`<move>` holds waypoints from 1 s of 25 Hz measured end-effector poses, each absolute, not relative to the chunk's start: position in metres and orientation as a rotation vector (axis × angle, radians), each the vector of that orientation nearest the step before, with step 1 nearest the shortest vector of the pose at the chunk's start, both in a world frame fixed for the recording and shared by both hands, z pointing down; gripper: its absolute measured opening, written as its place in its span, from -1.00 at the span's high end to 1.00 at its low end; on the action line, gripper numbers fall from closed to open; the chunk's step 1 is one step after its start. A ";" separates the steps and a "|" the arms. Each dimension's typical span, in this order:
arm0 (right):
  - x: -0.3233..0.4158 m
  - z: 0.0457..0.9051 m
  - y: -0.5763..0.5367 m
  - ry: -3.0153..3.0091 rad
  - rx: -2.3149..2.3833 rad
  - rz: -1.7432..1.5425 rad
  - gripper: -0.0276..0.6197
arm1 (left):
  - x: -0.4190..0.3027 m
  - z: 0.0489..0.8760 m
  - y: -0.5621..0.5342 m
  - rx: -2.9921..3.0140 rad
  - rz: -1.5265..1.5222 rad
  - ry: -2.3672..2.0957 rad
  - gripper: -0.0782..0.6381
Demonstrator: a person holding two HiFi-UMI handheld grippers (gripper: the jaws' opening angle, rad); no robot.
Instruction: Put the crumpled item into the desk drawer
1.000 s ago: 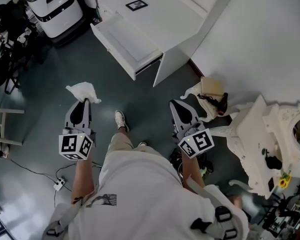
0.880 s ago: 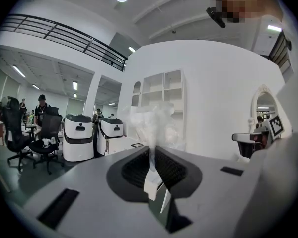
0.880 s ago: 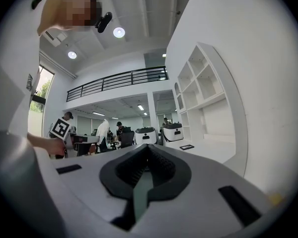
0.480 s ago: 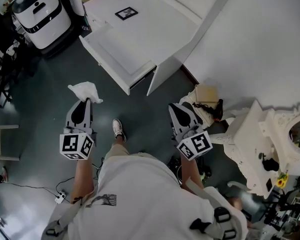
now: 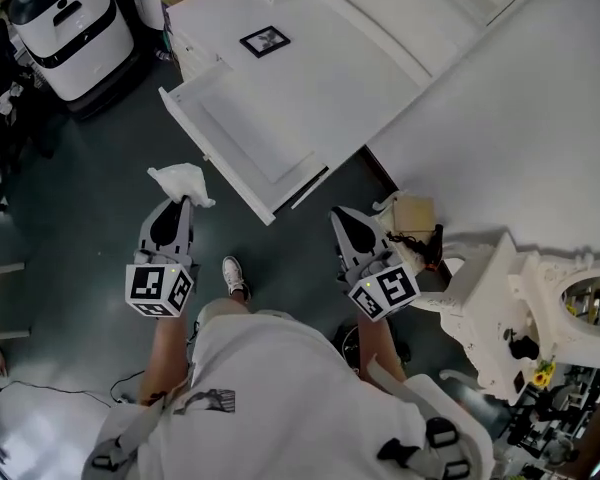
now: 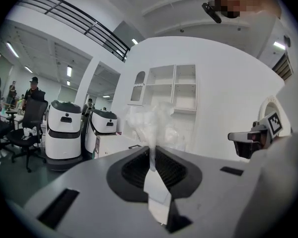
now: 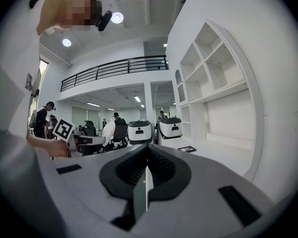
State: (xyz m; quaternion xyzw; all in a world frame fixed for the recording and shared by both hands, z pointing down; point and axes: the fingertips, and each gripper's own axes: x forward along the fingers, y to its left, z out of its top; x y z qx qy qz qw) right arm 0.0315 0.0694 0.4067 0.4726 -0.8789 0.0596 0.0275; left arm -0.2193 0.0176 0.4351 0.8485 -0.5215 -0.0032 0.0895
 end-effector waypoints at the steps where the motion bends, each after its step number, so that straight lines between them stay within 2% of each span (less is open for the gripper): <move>1: 0.025 0.406 0.059 -2.704 1.457 0.184 0.89 | -0.222 0.436 0.006 2.525 -0.015 -1.535 0.66; 11: -0.035 0.415 -0.007 -2.654 1.425 0.225 0.89 | -0.242 0.469 -0.070 2.506 -0.001 -1.380 0.66; 25: -0.015 0.414 -0.038 -2.609 1.516 0.208 0.89 | -0.207 0.470 -0.119 2.574 0.022 -1.266 0.66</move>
